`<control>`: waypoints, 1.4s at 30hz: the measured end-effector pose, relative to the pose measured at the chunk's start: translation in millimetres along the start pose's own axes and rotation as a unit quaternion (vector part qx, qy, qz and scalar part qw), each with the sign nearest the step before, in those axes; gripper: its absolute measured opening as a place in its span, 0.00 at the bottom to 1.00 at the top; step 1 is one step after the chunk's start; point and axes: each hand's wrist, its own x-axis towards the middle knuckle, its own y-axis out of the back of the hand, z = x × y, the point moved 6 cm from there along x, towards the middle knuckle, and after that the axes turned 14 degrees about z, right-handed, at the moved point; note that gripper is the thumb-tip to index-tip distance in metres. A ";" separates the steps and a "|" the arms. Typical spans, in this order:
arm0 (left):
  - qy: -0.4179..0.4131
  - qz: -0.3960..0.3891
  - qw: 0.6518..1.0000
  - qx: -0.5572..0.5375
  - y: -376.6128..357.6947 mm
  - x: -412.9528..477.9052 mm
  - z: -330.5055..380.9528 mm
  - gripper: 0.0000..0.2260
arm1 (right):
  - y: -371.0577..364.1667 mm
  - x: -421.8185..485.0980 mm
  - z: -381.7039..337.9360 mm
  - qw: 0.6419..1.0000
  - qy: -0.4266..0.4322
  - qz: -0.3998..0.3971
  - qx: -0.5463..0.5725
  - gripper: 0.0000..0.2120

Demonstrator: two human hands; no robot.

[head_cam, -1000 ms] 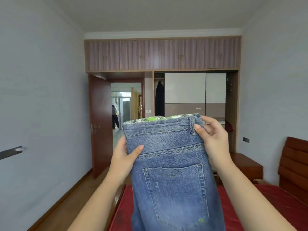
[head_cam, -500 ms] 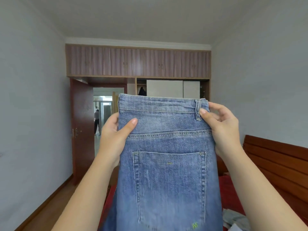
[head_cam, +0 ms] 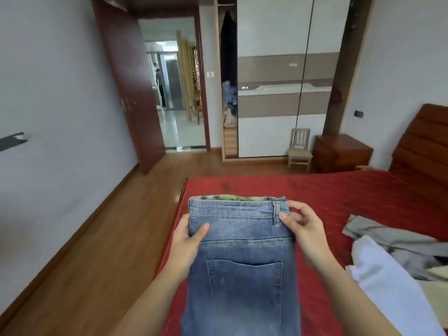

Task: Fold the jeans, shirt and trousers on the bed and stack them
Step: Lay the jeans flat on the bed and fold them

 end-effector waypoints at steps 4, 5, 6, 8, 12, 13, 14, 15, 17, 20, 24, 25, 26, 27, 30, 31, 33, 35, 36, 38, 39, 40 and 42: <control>0.050 0.013 0.993 0.109 1.8 15.7 -96.4 0.11 | 7.0 16.1 111.1 0.994 -0.100 0.024 -0.038 0.09; 0.066 0.017 0.989 0.130 1.4 20.1 -117.0 0.11 | 9.5 20.5 135.6 0.990 -0.128 0.030 -0.043 0.09; 0.085 0.022 0.986 0.144 1.2 24.4 -136.2 0.11 | 11.7 24.3 158.2 0.986 -0.153 0.037 -0.050 0.08; 0.130 0.031 0.978 0.158 -0.1 32.1 -168.1 0.11 | 13.7 30.9 196.3 0.977 -0.200 0.051 -0.058 0.08; 0.197 0.058 0.966 0.157 -3.9 54.2 -220.9 0.10 | 4.1 50.5 256.7 0.962 -0.256 0.063 -0.071 0.08; 0.206 0.066 0.964 0.154 -3.9 59.2 -230.4 0.10 | 0.1 54.3 267.7 0.960 -0.268 0.058 -0.065 0.09; 0.211 0.074 0.963 0.149 -3.3 62.2 -234.3 0.10 | -3.3 55.1 273.5 0.958 -0.277 0.048 -0.057 0.11; 0.220 0.079 0.961 0.150 -2.3 67.5 -244.8 0.10 | -6.0 56.5 286.5 0.955 -0.289 0.034 -0.062 0.13; 0.236 0.085 0.957 0.149 -1.6 80.7 -269.7 0.09 | -8.7 60.6 315.1 0.948 -0.305 0.014 -0.088 0.16; 0.247 0.086 0.952 0.157 -2.8 102.3 -307.1 0.10 | -11.7 68.8 353.6 0.939 -0.319 0.018 -0.128 0.14; 0.240 0.082 0.953 0.164 -14.6 144.9 -349.9 0.11 | -28.2 100.4 395.0 0.934 -0.320 0.069 -0.140 0.11; 0.234 0.079 0.955 0.162 -19.4 158.9 -360.9 0.11 | -33.6 113.3 406.0 0.935 -0.318 0.077 -0.136 0.10; 0.226 0.077 0.958 0.160 -24.6 173.9 -371.8 0.11 | -39.3 127.6 416.5 0.936 -0.315 0.081 -0.131 0.10; 0.213 0.076 0.961 0.158 -30.2 190.0 -381.9 0.11 | -45.8 142.9 426.9 0.939 -0.308 0.082 -0.130 0.10; 0.150 0.075 0.972 0.165 -50.8 249.5 -411.3 0.11 | -67.6 199.4 458.0 0.951 -0.267 0.080 -0.133 0.11; 0.129 0.078 0.974 0.166 -58.6 272.0 -419.9 0.12 | -76.2 221.9 466.7 0.956 -0.248 0.082 -0.132 0.12; 0.085 0.089 0.979 0.164 -68.4 317.9 -434.4 0.13 | -95.6 263.4 484.8 0.969 -0.205 0.076 -0.119 0.10; 0.069 0.080 0.977 0.184 -71.7 350.0 -457.6 0.22 | -107.3 290.1 503.3 0.975 -0.170 0.056 -0.134 0.14; 0.074 0.066 0.972 0.212 -67.5 355.0 -475.5 0.28 | -107.8 293.2 519.8 0.971 -0.177 0.040 -0.153 0.20; 0.089 0.037 0.953 0.287 -51.2 339.0 -515.1 0.35 | -92.6 273.7 562.2 0.952 -0.219 0.005 -0.214 0.30; 0.104 0.028 0.944 0.313 -38.7 318.9 -537.2 0.36 | -80.3 252.8 582.2 0.941 -0.237 -0.018 -0.240 0.33; 0.122 0.026 0.937 0.327 -24.5 292.7 -555.9 0.36 | -64.7 225.5 601.6 0.927 -0.255 -0.034 -0.272 0.35; 0.164 0.021 0.928 0.334 6.7 232.8 -588.1 0.31 | -31.3 168.8 633.3 0.900 -0.268 -0.064 -0.337 0.41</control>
